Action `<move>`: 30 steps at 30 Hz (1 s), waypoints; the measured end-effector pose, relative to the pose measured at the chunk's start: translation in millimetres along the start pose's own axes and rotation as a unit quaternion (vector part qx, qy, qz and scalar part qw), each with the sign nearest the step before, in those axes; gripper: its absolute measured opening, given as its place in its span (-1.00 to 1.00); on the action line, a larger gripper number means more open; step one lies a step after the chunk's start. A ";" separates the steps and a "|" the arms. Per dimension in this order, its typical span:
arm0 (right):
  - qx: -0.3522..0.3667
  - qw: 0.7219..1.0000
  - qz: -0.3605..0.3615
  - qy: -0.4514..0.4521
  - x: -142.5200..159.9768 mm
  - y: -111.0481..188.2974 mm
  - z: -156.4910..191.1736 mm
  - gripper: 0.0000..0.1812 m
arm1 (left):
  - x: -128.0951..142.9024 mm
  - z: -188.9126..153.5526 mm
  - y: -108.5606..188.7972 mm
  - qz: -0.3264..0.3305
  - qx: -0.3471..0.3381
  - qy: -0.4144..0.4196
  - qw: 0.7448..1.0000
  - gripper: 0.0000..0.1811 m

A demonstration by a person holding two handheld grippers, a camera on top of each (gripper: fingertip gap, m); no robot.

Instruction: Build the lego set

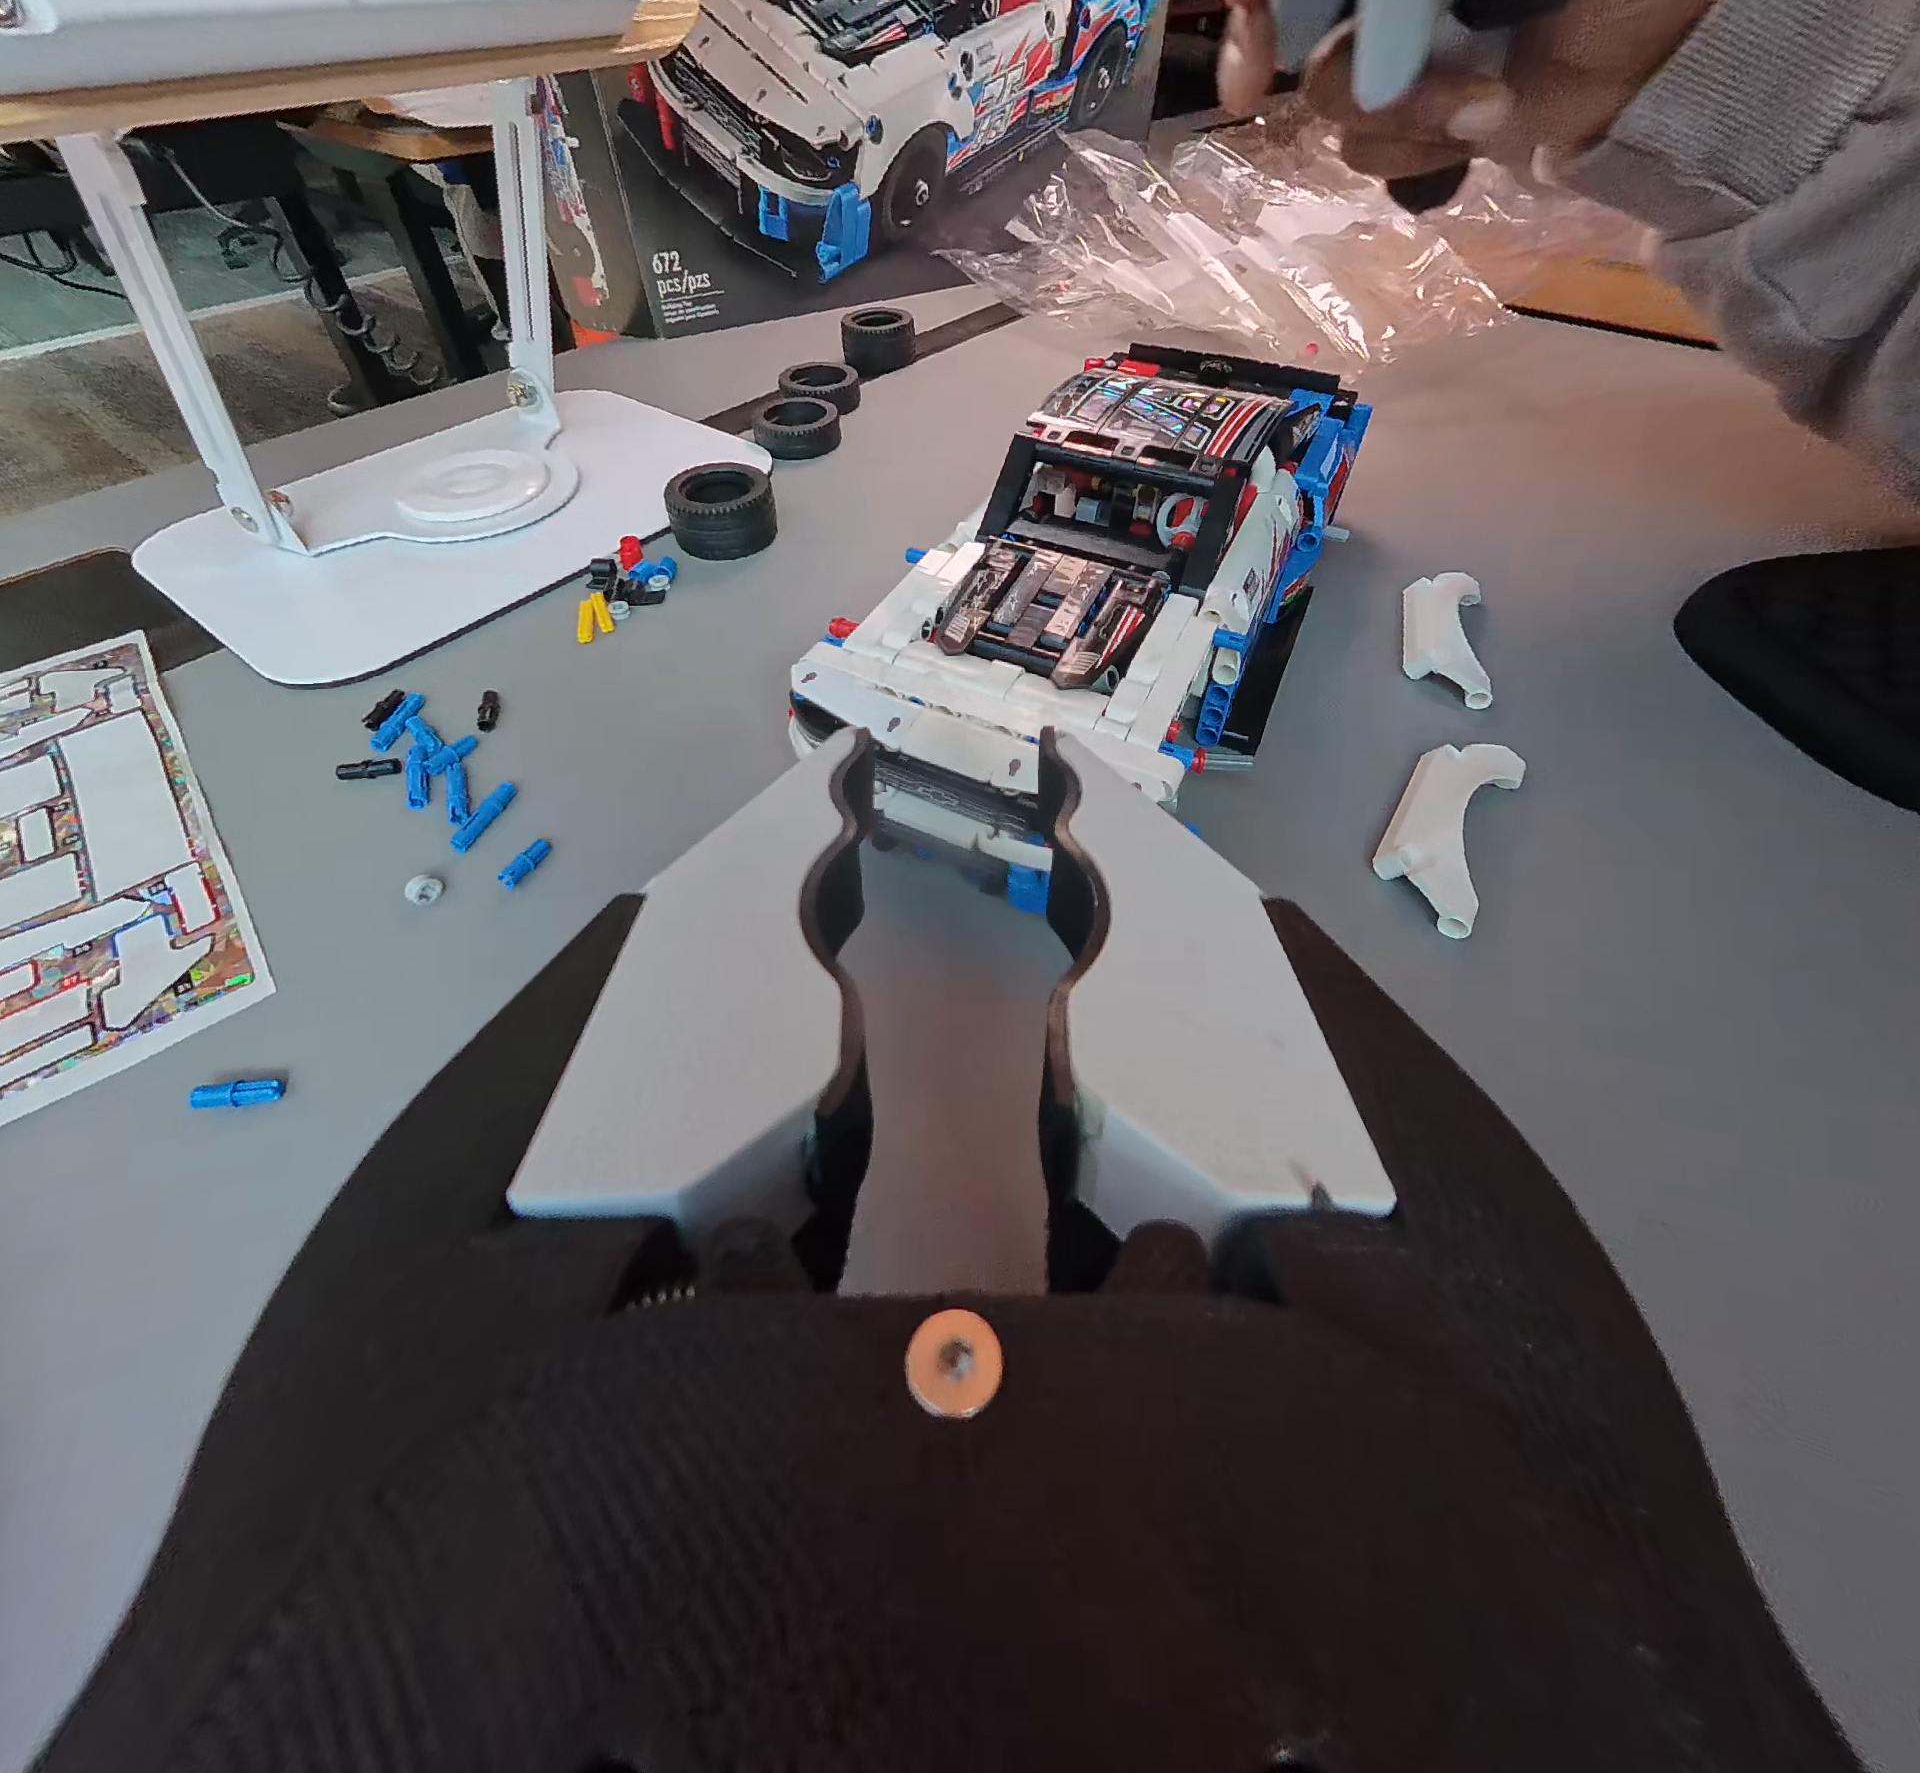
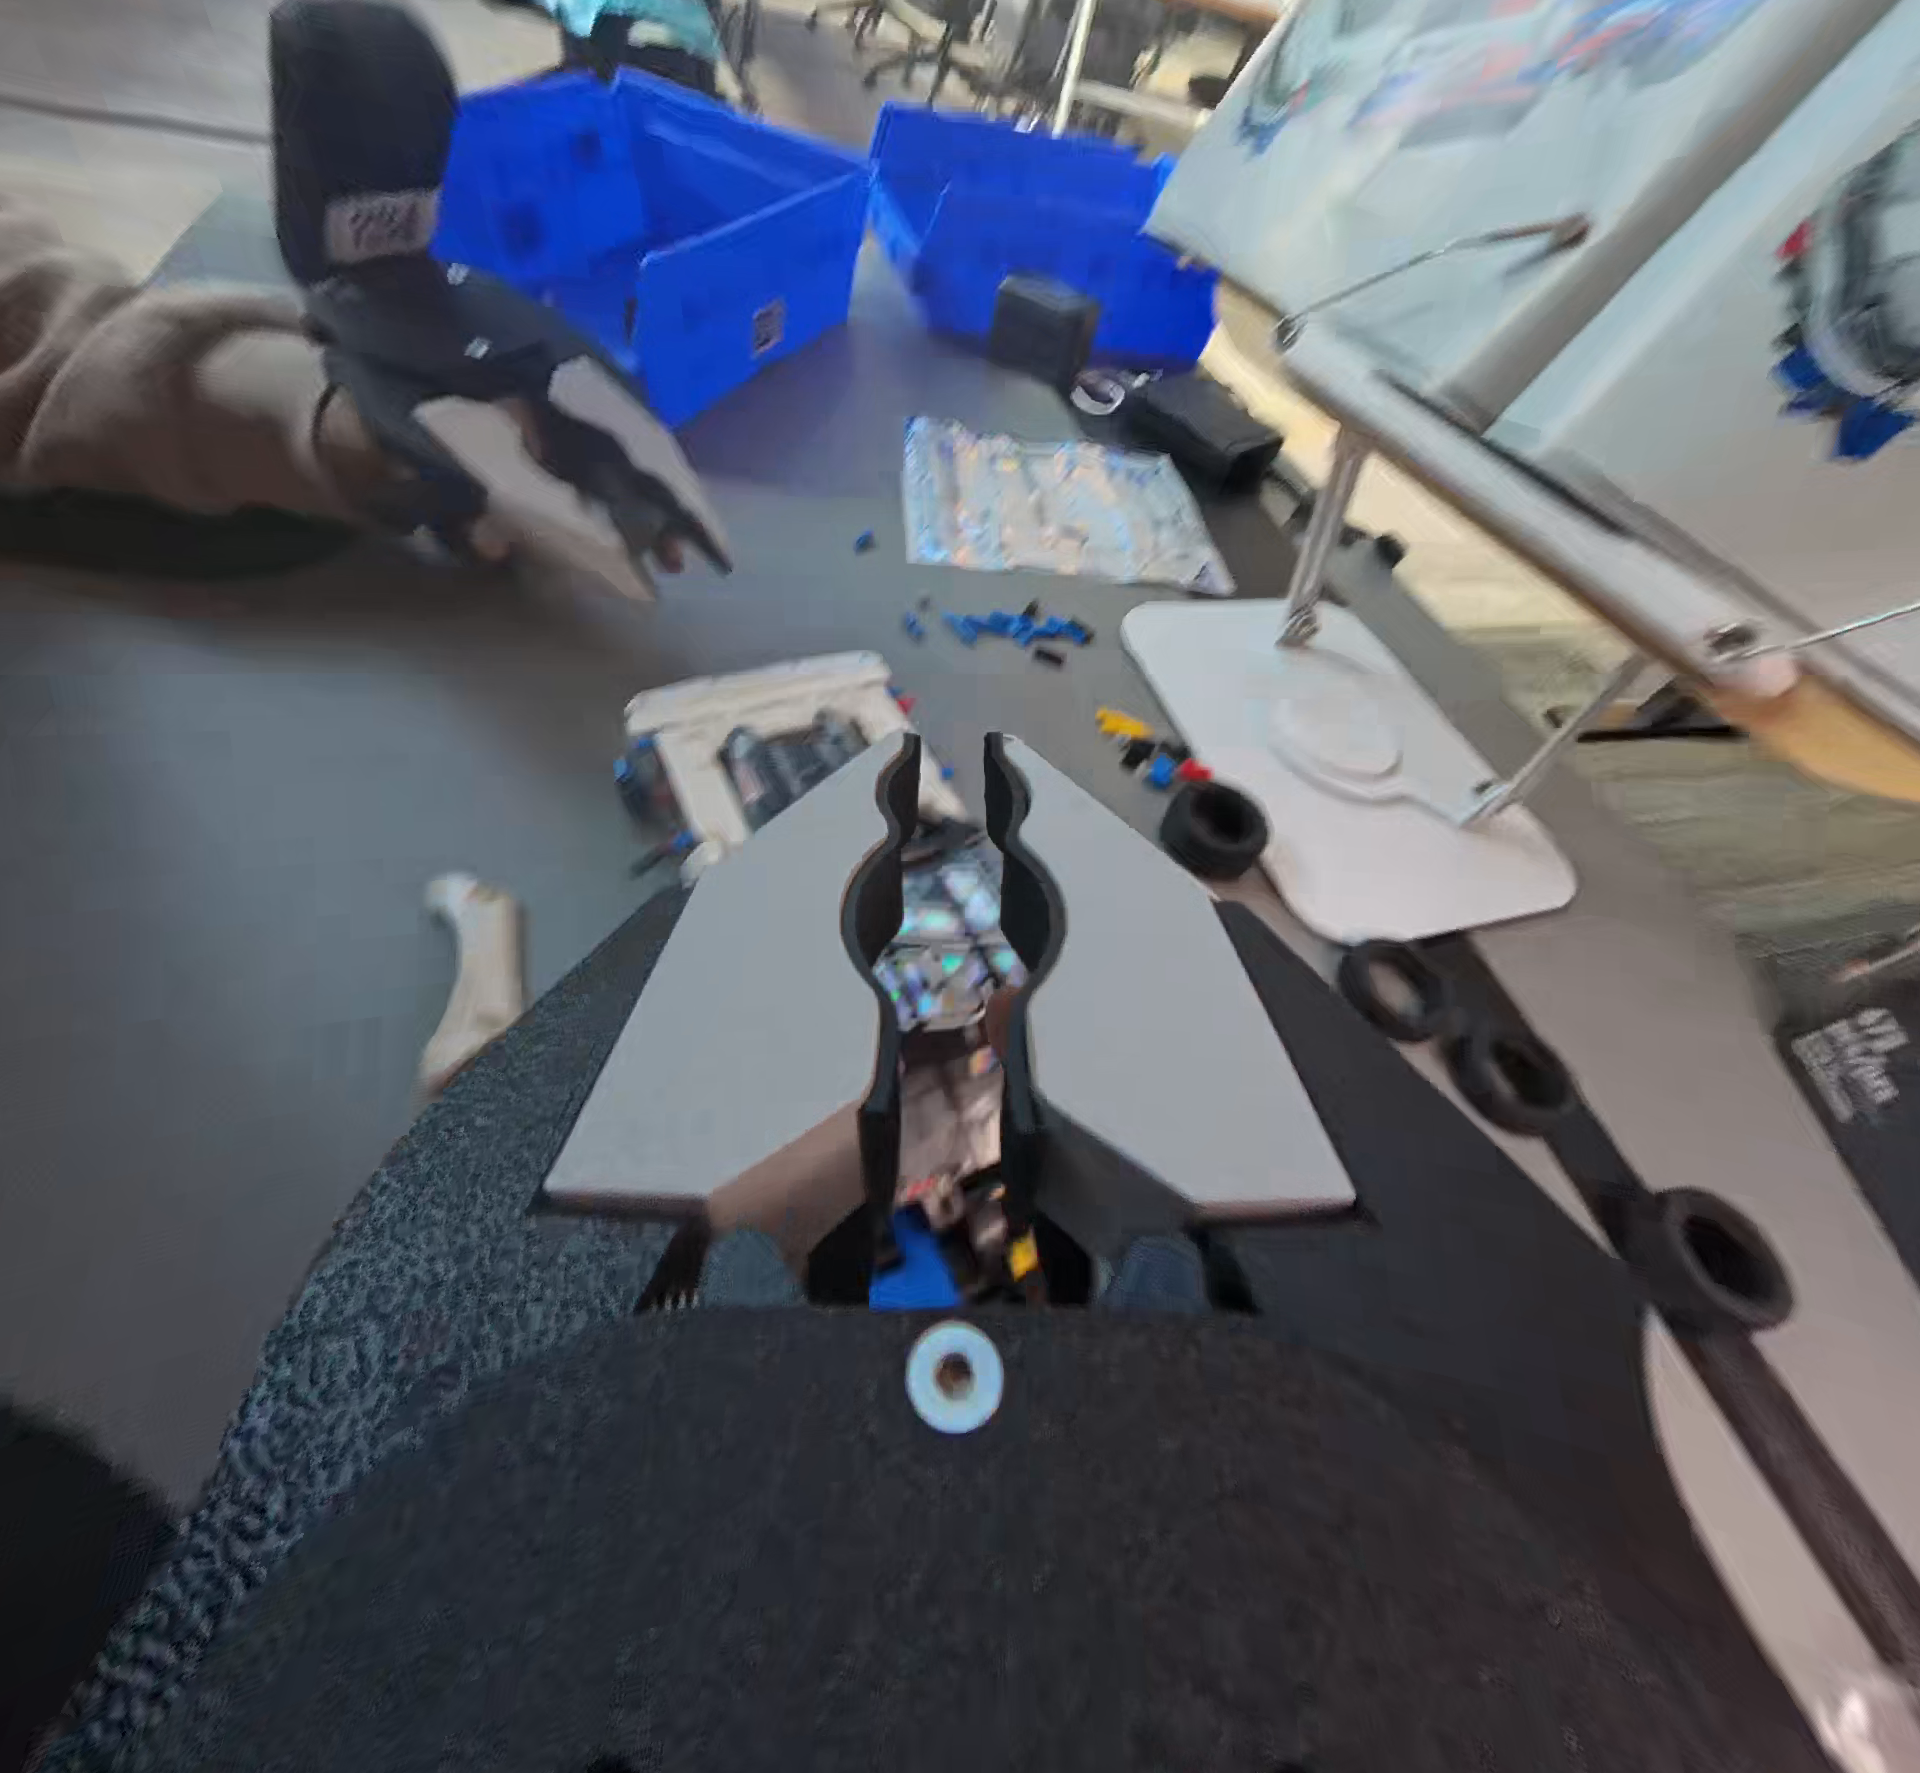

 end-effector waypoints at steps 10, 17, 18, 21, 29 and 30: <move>-0.059 0.967 0.248 0.000 118.7 39.4 106.0 -0.75 | 1.3 -5.6 -2.5 0.009 -0.001 -0.026 1.000 -0.68; -0.051 0.957 0.283 0.046 129.3 14.9 102.3 -0.73 | 2.7 -7.5 -0.7 0.013 -0.007 -0.039 0.999 -0.69; -0.053 0.956 0.284 0.049 128.8 12.1 102.3 -0.72 | 3.1 -8.1 -0.7 0.015 -0.006 -0.042 0.999 -0.69; -0.065 0.954 0.290 0.045 128.9 7.5 101.9 -0.73 | 3.9 -10.5 -1.2 0.018 -0.003 -0.051 0.999 -0.69; -0.105 0.951 0.291 0.021 121.6 9.2 104.1 -0.72 | 5.9 -14.9 -2.5 0.026 0.008 -0.061 0.998 -0.69; -0.115 0.949 0.294 0.013 122.2 9.7 102.8 -0.71 | 6.2 -15.3 -2.9 0.028 0.010 -0.062 0.998 -0.69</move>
Point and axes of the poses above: each gripper's, where its closed fingertips meet, y back along the fingers, x out of its underside, z = x × y across the jaws, the point moved 4 cm from there along y, back along the fingers
